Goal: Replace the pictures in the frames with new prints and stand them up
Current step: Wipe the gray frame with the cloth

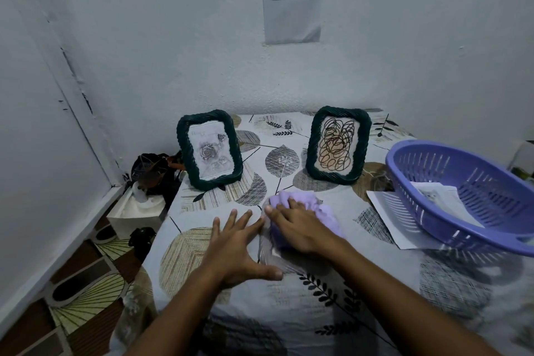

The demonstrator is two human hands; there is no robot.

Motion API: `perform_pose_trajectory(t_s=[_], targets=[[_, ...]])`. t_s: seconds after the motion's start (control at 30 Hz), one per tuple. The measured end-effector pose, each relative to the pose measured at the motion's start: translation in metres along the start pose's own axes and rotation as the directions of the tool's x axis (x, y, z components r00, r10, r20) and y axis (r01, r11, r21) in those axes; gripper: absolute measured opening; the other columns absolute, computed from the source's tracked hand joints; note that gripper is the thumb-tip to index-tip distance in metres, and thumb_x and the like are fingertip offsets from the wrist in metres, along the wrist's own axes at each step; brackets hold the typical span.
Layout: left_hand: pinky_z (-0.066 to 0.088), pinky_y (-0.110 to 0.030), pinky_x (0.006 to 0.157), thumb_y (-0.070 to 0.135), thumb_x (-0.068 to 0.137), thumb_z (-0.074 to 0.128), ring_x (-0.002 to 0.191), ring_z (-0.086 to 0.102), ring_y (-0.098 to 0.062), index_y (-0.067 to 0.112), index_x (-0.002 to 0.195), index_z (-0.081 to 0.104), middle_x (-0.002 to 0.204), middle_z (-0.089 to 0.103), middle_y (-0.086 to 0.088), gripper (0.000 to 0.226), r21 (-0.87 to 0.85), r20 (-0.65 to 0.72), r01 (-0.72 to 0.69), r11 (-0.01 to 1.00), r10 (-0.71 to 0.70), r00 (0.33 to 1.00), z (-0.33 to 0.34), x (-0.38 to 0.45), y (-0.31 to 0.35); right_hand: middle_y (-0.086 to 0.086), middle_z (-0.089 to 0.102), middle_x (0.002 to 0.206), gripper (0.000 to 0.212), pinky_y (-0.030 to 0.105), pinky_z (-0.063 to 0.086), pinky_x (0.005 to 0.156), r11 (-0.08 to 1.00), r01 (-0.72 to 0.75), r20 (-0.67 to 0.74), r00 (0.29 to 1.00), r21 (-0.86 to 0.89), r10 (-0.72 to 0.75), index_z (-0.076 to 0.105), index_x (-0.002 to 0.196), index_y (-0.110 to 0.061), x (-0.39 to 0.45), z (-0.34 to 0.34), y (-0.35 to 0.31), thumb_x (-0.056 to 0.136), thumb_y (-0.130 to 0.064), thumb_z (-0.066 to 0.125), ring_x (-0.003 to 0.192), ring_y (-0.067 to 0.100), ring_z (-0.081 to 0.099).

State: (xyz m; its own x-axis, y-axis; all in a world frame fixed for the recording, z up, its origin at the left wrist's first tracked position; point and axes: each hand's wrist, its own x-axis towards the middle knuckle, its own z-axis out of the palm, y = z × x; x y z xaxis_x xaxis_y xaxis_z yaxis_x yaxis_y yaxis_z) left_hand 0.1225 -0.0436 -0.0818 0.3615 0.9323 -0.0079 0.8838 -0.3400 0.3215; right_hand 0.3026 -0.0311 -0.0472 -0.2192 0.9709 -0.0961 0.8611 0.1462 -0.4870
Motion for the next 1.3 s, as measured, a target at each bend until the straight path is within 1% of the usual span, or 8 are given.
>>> perform_pose_trajectory(t_s=[0.27,0.43,0.63,0.87,1.0,1.13,1.23,1.3], targets=[[-0.012,-0.053,0.116,0.103,0.032,0.038,0.148,-0.014,-0.016,0.042,0.151,0.011,0.162,0.002,0.008,0.137,0.008,0.004,0.006,1.000,-0.006,1.000,0.000,0.002,-0.001,0.001,0.010,0.160,0.054,0.043,-0.001,0.120,0.975,0.177,0.101,0.981,-0.133,-0.164,0.025,0.150,-0.028,-0.023,-0.008,0.020,0.101,-0.050,0.021,0.148,0.025,0.004],[-0.013,-0.054,0.116,0.103,0.030,0.038,0.148,-0.012,-0.018,0.040,0.152,0.012,0.162,0.003,0.006,0.139,0.007,0.021,0.002,1.000,-0.002,1.000,-0.004,0.002,0.001,0.003,0.040,0.150,0.040,0.039,0.020,0.116,0.930,0.327,0.180,0.938,-0.166,-0.297,0.056,0.133,-0.025,-0.041,-0.029,0.029,0.100,-0.040,0.038,0.139,0.023,0.032],[-0.013,-0.057,0.115,0.090,0.045,0.059,0.148,-0.013,-0.022,0.037,0.153,0.007,0.163,-0.001,0.002,0.131,0.016,0.152,0.004,1.000,-0.006,0.988,-0.020,0.000,0.006,0.001,0.062,0.114,0.031,0.031,0.043,0.076,0.919,0.182,-0.177,0.950,-0.349,-0.255,0.066,0.108,-0.021,-0.059,-0.028,0.013,0.088,-0.040,0.052,0.109,0.023,0.053],[-0.010,-0.064,0.111,0.079,0.057,0.068,0.148,-0.011,-0.024,0.041,0.152,0.002,0.163,-0.004,0.003,0.122,0.112,0.277,0.010,0.994,-0.041,0.960,-0.037,0.007,0.004,0.003,0.053,0.114,0.051,0.031,0.036,0.076,0.872,0.210,0.081,0.977,-0.442,-0.195,0.063,0.116,-0.023,-0.069,-0.025,0.018,0.076,-0.054,0.067,0.112,0.024,0.045],[-0.007,-0.065,0.111,0.077,0.058,0.070,0.149,-0.009,-0.025,0.039,0.152,0.005,0.163,-0.002,0.004,0.120,0.120,0.291,0.027,0.992,-0.061,0.955,-0.041,0.007,0.007,-0.004,0.053,0.081,0.022,0.029,0.030,0.068,0.954,0.195,0.154,0.975,-0.227,-0.162,0.062,0.071,-0.022,-0.063,-0.039,0.015,0.084,-0.040,0.066,0.087,0.024,0.050],[-0.014,-0.063,0.112,0.078,0.053,0.071,0.148,-0.009,-0.025,0.041,0.152,0.008,0.163,0.001,0.003,0.123,0.061,0.283,0.047,0.997,-0.063,0.957,-0.044,0.008,0.009,0.005,0.067,0.109,0.019,0.027,0.046,0.077,0.983,0.063,0.251,0.962,0.173,-0.106,0.071,0.091,-0.016,-0.065,-0.075,0.012,0.092,-0.031,0.060,0.097,0.021,0.061],[0.005,-0.058,0.118,0.078,0.040,0.077,0.148,0.012,-0.027,0.035,0.149,0.025,0.160,0.019,-0.002,0.129,-0.358,0.186,0.049,0.932,0.020,0.982,-0.057,0.003,0.013,0.011,0.062,0.089,0.034,0.025,0.048,0.073,0.753,-0.058,0.258,0.954,0.655,-0.151,0.062,0.087,-0.004,-0.067,-0.099,0.007,0.085,-0.038,0.065,0.086,0.022,0.056],[0.043,-0.045,0.105,0.067,0.039,0.086,0.129,0.050,-0.026,0.021,0.136,0.050,0.140,0.053,-0.007,0.113,-0.778,0.103,0.003,0.629,0.123,0.987,-0.069,-0.005,0.016,0.021,0.061,0.104,0.050,0.033,0.054,0.083,0.460,-0.206,0.315,0.933,0.863,-0.174,0.058,0.109,0.005,-0.062,-0.107,0.008,0.084,-0.038,0.063,0.098,0.030,0.059]])
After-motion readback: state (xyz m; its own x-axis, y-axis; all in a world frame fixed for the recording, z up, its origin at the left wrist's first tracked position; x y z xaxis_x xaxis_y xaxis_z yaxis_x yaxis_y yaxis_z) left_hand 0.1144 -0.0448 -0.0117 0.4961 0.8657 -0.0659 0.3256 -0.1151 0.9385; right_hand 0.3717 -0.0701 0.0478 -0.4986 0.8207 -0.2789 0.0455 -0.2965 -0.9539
